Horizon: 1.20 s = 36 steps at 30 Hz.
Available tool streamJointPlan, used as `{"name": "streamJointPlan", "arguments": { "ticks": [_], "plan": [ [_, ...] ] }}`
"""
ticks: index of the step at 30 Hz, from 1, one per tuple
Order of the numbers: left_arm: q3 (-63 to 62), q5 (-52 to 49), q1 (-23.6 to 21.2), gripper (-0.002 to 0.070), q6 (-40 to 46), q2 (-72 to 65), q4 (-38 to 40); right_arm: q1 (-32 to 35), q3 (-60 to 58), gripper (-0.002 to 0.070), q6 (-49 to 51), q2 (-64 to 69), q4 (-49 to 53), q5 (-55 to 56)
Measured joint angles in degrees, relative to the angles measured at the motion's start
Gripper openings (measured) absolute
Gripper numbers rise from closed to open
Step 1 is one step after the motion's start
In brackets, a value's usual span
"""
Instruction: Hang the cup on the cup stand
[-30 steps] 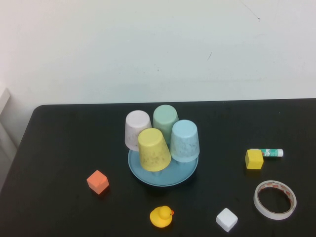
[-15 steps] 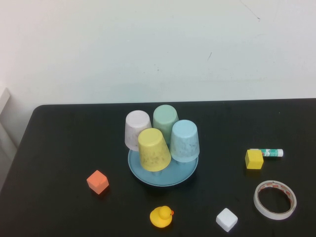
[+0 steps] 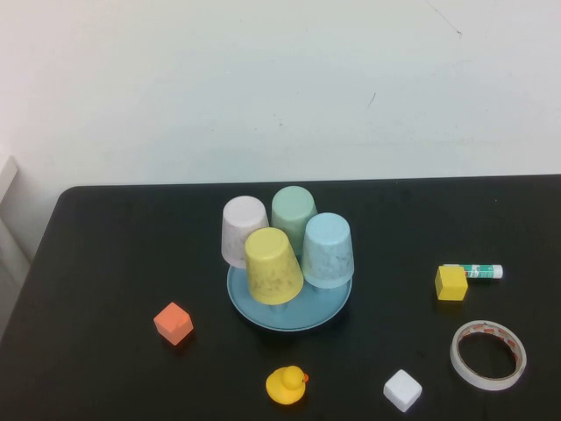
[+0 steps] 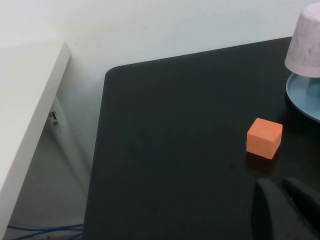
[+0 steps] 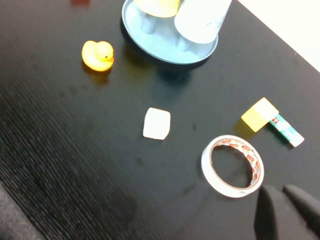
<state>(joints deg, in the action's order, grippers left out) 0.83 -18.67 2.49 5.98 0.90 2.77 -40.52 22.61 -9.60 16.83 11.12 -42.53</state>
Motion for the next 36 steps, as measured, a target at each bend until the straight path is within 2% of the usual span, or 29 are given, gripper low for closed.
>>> {"name": "streamJointPlan", "arguments": {
  "ticks": [15,18,29,32,36],
  "plan": [
    [0.00,0.00,0.00,-0.0001,-0.10,0.00,0.00,0.00,0.00,-0.0002,0.00,-0.33,0.00,0.00],
    [0.00,0.00,0.00,-0.0001,-0.10,0.00,-0.14,1.70,0.00,-0.0002,0.00,-1.15,0.00,0.00],
    [0.00,0.00,0.00,-0.0001,-0.10,0.00,-0.14,41.88,-6.26,-0.0002,-0.75,-9.61,0.00,8.08],
    [0.00,0.00,0.00,-0.0001,-0.10,0.00,-0.14,47.39,-10.63,-0.0002,-0.74,-13.30,0.00,12.26],
    [0.00,0.00,0.00,-0.0001,-0.10,0.00,-0.14,49.30,-17.17,-0.0002,-0.74,-17.16,0.00,17.05]
  ]
}}
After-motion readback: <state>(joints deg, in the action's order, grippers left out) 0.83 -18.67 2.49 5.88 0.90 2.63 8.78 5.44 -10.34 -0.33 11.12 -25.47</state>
